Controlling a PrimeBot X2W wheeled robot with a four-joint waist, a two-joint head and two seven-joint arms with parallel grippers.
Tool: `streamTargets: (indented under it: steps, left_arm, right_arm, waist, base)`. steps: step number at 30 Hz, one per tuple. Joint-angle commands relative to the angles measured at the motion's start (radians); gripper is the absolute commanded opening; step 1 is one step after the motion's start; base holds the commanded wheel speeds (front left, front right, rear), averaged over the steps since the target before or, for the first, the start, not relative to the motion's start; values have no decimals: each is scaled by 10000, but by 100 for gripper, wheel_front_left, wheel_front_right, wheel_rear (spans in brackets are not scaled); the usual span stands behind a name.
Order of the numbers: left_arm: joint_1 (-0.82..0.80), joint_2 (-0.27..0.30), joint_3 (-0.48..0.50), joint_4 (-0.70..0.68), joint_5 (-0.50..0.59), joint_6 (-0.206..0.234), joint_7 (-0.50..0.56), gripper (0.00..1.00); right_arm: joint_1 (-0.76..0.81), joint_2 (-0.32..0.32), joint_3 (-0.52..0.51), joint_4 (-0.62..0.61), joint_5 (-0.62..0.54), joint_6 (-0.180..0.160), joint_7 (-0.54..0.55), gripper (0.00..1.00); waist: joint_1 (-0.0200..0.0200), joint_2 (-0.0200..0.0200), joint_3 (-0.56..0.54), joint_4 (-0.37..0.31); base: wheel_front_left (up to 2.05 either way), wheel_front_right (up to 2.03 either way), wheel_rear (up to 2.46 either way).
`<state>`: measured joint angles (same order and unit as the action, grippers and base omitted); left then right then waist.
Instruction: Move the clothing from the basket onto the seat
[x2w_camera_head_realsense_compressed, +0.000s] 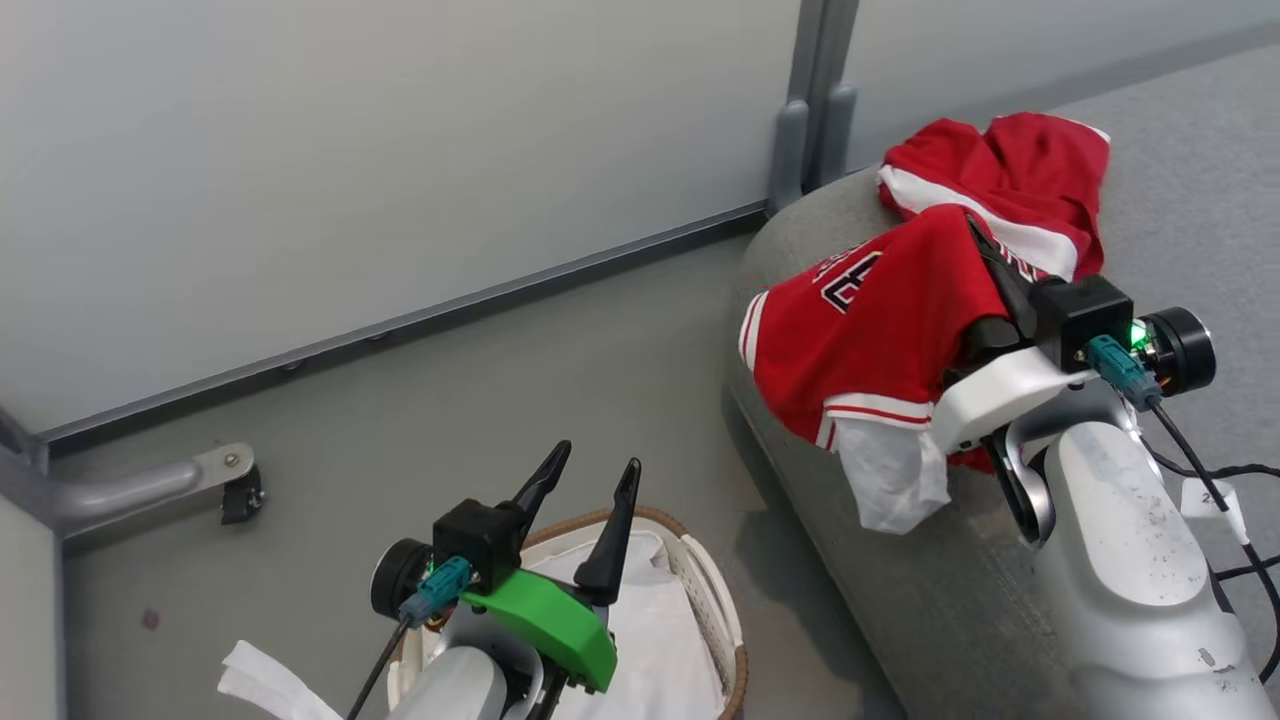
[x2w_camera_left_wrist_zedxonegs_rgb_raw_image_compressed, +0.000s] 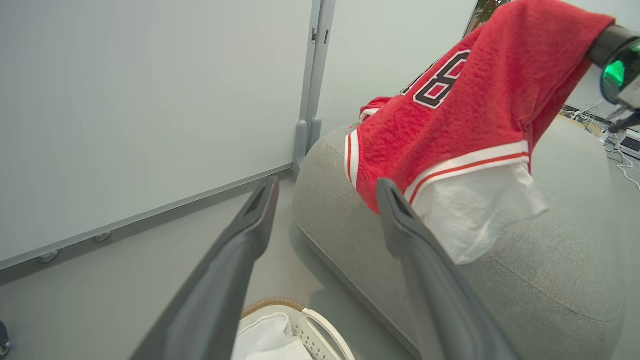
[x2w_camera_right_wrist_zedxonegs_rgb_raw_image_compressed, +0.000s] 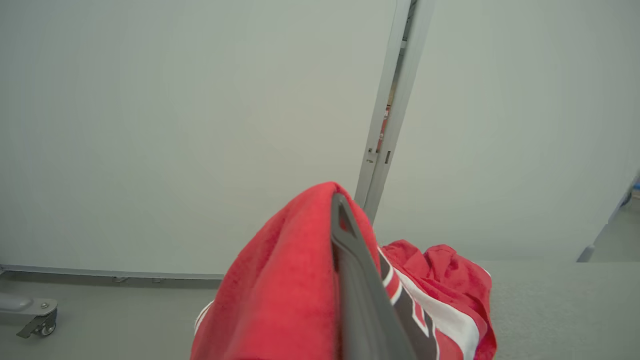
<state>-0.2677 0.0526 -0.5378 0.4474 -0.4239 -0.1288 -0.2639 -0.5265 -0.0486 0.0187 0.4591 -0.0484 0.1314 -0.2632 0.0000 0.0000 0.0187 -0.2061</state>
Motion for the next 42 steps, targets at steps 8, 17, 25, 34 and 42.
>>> streamTargets:
  steps: [8,17,25,34,42]
  left_arm:
    - [-263,-1,-416,-200,23,-29,-7,100]
    - [-705,5,-631,-128,157,-31,-7,100]
    - [-1475,276,-541,-447,584,-30,-7,100]
    - [-2415,497,-541,-902,1046,-30,-9,100]
    - [-2771,537,-394,-1250,1330,-31,-7,100]
  right_arm:
    - [70,-30,-640,-148,-299,-14,-24,0]
    - [-680,-26,-1305,-298,-548,-14,-24,0]
    - [-3175,-954,-1764,-98,-729,-14,-24,0]
    - [-6558,-2763,-3015,520,-701,-14,-22,0]
    - [-6491,-3176,-3862,1738,-1037,-14,-22,0]
  waist:
    - [0,0,599,-1730]
    - [0,0,1447,-1363]
    - [0,0,3331,-498]
    - [0,0,5175,261]
    - [0,0,6026,547]
  base:
    - [0,0,0]
    - [0,0,0]
    - [0,0,0]
    - [0,0,0]
    - [0,0,0]
